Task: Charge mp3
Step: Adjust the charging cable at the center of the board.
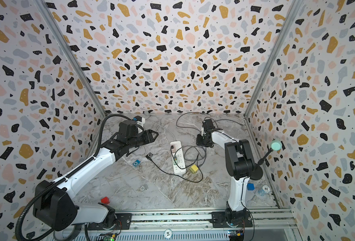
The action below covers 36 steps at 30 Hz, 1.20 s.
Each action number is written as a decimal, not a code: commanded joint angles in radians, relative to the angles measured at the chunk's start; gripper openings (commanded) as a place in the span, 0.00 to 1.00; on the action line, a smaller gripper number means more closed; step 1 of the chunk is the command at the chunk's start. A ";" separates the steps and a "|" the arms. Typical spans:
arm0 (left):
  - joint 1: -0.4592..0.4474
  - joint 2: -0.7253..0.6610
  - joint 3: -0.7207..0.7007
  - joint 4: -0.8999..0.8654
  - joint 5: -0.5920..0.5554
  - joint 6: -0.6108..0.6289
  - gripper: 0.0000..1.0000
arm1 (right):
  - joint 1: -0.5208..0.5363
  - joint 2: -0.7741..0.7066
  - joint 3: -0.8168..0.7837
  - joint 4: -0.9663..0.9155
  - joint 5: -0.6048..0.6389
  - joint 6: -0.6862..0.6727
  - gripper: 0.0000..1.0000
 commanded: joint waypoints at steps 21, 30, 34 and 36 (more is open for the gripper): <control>-0.004 -0.019 -0.016 -0.003 0.008 0.024 0.53 | 0.055 0.145 0.198 -0.171 0.285 -0.038 0.21; -0.004 -0.031 -0.020 -0.006 0.005 0.027 0.53 | 0.060 0.166 0.227 -0.176 0.254 -0.060 0.00; -0.003 -0.039 -0.022 -0.006 0.001 0.028 0.53 | 0.068 0.074 0.233 -0.136 0.189 -0.063 0.00; -0.004 -0.038 -0.019 -0.008 0.002 0.029 0.53 | 0.074 0.014 0.257 -0.144 0.169 -0.063 0.00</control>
